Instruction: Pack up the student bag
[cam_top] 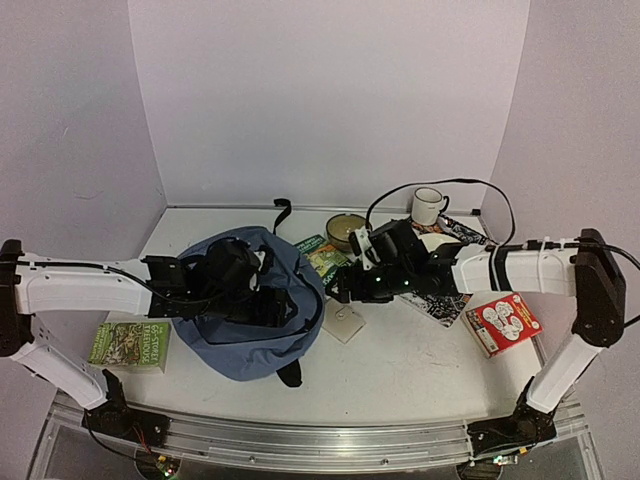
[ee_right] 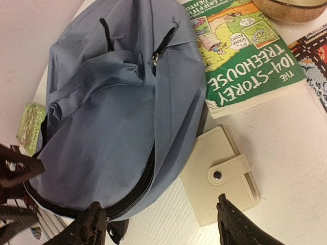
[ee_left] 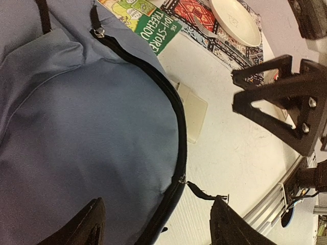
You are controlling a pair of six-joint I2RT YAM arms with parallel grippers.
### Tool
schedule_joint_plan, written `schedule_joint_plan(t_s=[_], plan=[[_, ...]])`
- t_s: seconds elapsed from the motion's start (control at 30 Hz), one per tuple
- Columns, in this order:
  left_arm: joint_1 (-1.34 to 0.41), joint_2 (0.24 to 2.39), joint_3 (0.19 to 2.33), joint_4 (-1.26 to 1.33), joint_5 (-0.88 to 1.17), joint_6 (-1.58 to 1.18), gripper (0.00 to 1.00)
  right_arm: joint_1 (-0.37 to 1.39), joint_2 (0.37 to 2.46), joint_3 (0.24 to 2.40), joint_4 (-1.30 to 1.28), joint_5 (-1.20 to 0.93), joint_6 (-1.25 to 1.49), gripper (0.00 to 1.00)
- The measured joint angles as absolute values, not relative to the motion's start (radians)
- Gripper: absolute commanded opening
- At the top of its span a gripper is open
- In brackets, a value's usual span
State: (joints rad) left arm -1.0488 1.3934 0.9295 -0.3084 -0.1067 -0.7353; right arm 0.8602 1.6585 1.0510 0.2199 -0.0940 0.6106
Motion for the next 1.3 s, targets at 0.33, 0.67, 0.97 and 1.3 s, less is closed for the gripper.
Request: schedule_joint_plan(t_s=[0.33, 0.67, 0.97, 1.3], plan=[[-1.124, 1.488, 0.983, -0.308, -0.107, -0.754, 0.73, 0.85, 1.861, 1.102, 0.292, -0.206, 0.689, 0.71], [-1.136, 1.539, 1.029, -0.305, -0.113, -0.769, 0.71, 0.852, 1.921, 1.108, 0.378, -0.304, 0.743, 0.52], [-1.136, 1.634, 1.064, -0.307, -0.135, -0.797, 0.45, 0.853, 1.926, 1.113, 0.4, -0.334, 0.759, 0.41], [-1.136, 1.635, 1.072, -0.305, -0.134, -0.81, 0.0, 0.854, 1.927, 1.114, 0.412, -0.332, 0.756, 0.12]])
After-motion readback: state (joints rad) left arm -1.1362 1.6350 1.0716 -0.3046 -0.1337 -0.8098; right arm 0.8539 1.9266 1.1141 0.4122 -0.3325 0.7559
